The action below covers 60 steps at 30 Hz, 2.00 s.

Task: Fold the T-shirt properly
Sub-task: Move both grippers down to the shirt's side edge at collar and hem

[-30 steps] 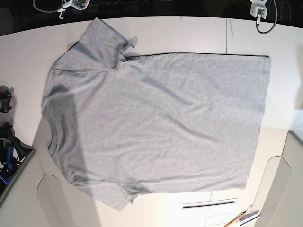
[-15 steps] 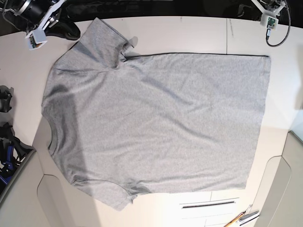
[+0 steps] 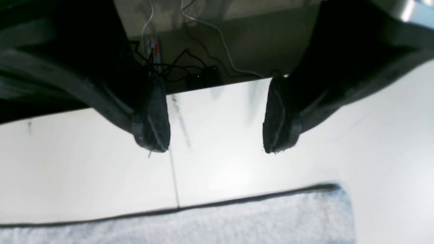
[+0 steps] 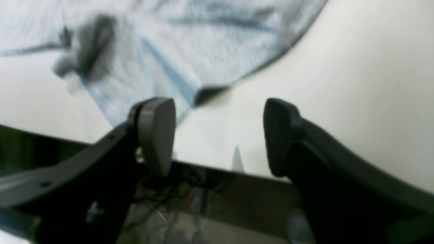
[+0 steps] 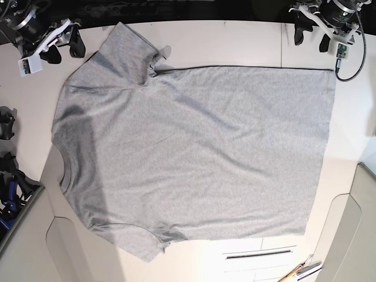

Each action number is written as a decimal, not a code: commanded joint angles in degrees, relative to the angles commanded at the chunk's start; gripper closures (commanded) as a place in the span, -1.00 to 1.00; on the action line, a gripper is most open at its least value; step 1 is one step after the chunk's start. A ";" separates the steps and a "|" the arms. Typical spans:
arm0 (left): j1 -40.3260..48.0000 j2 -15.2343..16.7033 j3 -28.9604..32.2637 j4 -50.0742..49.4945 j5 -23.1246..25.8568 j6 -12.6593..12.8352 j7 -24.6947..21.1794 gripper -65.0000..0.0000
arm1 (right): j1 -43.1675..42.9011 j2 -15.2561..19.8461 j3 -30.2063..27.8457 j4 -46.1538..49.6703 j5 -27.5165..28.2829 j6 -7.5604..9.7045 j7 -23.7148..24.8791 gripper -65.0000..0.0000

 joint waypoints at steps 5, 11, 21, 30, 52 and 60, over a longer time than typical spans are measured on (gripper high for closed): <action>-4.33 -3.67 -0.09 -4.48 0.33 0.55 2.84 -0.41 | 1.68 -0.46 0.00 -2.36 0.39 0.46 -0.17 -0.24; -7.21 -8.59 -0.20 -6.82 0.39 5.57 4.66 -0.47 | 1.68 -0.48 0.00 -3.56 0.37 0.46 -1.57 -0.24; -17.84 -9.49 -0.20 -19.76 0.42 3.74 6.34 -0.47 | 1.68 -0.48 0.00 -4.57 0.35 0.48 -1.73 -0.24; -21.29 -10.99 -0.31 -25.03 -6.45 0.66 9.05 -0.47 | 1.66 -2.71 0.00 -5.03 0.92 1.99 -2.62 -0.24; -21.64 -12.33 -14.75 -32.48 -32.72 -9.99 20.48 -0.47 | 2.01 -2.67 -0.63 -5.20 2.34 4.79 -2.12 -0.25; -25.33 -12.31 -14.64 -39.98 -37.70 -11.58 21.90 -0.47 | 3.48 -2.75 -3.54 -8.98 2.54 4.81 -1.51 -0.25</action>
